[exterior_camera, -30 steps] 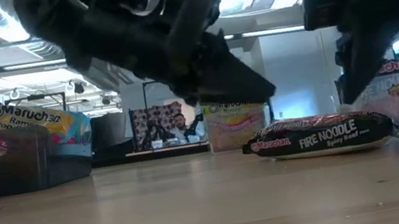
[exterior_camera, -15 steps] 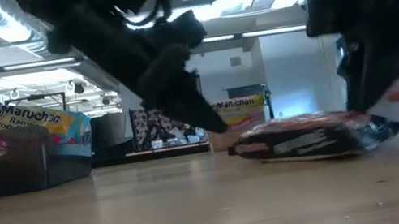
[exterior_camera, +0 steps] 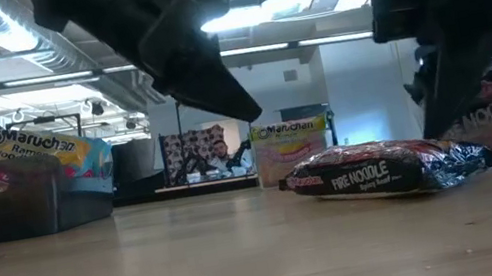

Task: Sort Maruchan noodles
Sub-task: Put the right black noodle pack into the bottom transparent bin

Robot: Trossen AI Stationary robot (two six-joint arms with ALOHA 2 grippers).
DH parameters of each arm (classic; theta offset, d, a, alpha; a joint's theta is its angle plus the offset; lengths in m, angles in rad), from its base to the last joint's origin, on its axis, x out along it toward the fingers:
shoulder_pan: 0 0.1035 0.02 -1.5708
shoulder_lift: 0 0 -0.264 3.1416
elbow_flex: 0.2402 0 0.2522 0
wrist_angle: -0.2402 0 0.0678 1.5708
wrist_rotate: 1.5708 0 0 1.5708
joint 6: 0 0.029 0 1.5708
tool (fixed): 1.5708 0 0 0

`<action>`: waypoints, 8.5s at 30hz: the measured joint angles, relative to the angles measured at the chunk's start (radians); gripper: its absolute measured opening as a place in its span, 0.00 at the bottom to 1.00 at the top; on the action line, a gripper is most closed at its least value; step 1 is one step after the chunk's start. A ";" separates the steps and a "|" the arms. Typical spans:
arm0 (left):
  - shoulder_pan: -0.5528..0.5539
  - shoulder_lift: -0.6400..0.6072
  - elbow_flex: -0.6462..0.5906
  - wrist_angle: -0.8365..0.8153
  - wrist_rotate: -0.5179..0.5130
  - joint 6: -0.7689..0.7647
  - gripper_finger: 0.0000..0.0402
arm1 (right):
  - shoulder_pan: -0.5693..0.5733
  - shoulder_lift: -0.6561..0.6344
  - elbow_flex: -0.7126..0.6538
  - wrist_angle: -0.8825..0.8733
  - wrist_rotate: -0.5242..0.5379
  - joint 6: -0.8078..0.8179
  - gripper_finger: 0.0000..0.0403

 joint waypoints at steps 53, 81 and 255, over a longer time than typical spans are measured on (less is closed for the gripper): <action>-0.047 0.241 0.000 0.502 0.146 0.018 0.32 | -0.064 -0.074 -0.061 -0.057 0.018 0.209 0.70; -0.032 0.291 0.010 0.571 0.199 -0.031 0.32 | -0.064 -0.074 -0.207 0.244 0.118 0.298 0.70; 0.065 0.002 0.006 -0.059 0.131 0.156 0.32 | -0.914 -0.259 0.125 -0.842 0.227 -1.018 0.63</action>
